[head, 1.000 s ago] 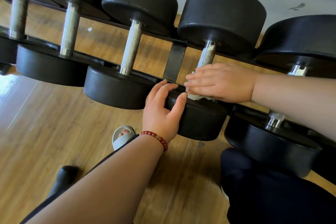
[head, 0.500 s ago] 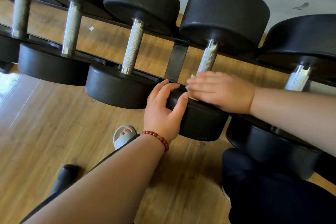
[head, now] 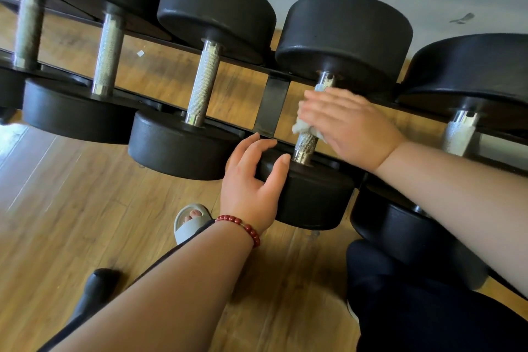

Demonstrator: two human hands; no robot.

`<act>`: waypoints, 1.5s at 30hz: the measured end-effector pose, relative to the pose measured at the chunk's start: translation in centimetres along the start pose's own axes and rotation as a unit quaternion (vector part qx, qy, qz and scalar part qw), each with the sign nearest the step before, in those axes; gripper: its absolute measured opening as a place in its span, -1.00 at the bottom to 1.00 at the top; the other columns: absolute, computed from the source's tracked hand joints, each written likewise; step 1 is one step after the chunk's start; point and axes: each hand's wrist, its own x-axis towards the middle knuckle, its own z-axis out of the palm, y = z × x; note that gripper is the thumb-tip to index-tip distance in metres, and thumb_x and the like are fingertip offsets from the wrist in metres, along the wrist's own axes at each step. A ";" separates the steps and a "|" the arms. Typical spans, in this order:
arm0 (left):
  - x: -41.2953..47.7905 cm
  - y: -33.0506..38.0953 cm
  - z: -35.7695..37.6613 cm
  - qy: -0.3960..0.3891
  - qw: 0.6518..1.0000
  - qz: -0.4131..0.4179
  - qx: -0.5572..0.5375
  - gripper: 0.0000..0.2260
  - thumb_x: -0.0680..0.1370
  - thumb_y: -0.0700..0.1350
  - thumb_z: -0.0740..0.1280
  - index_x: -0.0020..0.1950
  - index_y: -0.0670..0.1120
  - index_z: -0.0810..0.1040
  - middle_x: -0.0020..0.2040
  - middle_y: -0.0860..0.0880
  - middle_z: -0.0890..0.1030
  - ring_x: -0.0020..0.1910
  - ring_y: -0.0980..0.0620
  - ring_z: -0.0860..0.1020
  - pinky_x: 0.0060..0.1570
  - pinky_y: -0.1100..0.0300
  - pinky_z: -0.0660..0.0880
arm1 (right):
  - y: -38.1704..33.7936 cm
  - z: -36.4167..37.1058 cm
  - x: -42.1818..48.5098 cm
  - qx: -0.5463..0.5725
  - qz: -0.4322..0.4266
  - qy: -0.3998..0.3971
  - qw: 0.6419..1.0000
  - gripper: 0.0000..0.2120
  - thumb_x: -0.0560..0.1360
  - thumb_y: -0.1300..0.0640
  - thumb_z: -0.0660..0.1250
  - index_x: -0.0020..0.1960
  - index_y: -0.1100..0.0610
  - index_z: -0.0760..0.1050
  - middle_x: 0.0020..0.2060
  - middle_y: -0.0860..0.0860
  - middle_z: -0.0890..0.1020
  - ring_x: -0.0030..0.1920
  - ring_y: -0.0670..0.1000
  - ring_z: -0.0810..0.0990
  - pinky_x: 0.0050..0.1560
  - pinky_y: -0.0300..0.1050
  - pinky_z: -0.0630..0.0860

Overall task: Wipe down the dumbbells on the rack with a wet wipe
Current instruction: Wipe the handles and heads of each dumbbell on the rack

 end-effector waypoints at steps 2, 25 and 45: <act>0.0 -0.1 0.0 0.001 1.000 0.003 0.004 -0.59 0.46 0.27 0.18 0.25 0.19 0.48 0.36 0.21 0.36 0.35 0.20 0.31 0.23 0.25 0.23 | -1.0 0.3 0.0 0.000 0.020 0.002 1.000 -0.64 0.55 0.23 0.12 0.26 0.22 0.54 0.24 0.14 0.59 0.35 0.15 0.47 0.46 0.00 0.16; 0.0 0.1 -0.1 -0.005 1.000 0.000 0.009 -0.60 0.47 0.24 0.19 0.26 0.18 0.48 0.39 0.22 0.34 0.35 0.23 0.28 0.19 0.27 0.22 | -0.7 0.4 -0.6 0.001 0.050 0.020 0.999 -0.63 0.58 0.23 0.11 0.34 0.24 0.48 0.34 0.16 0.51 0.43 0.18 0.37 0.46 0.02 0.18; -0.2 0.9 -0.5 -0.025 0.999 -0.007 0.040 -0.62 0.59 0.15 0.21 0.38 0.10 0.42 0.46 0.12 0.30 0.37 0.21 0.24 0.27 0.22 0.21 | -2.3 -1.4 -2.1 0.005 0.009 -0.013 1.000 -0.41 0.29 0.44 0.51 0.30 0.21 0.53 0.30 0.16 0.55 0.37 0.23 0.44 0.24 0.17 0.43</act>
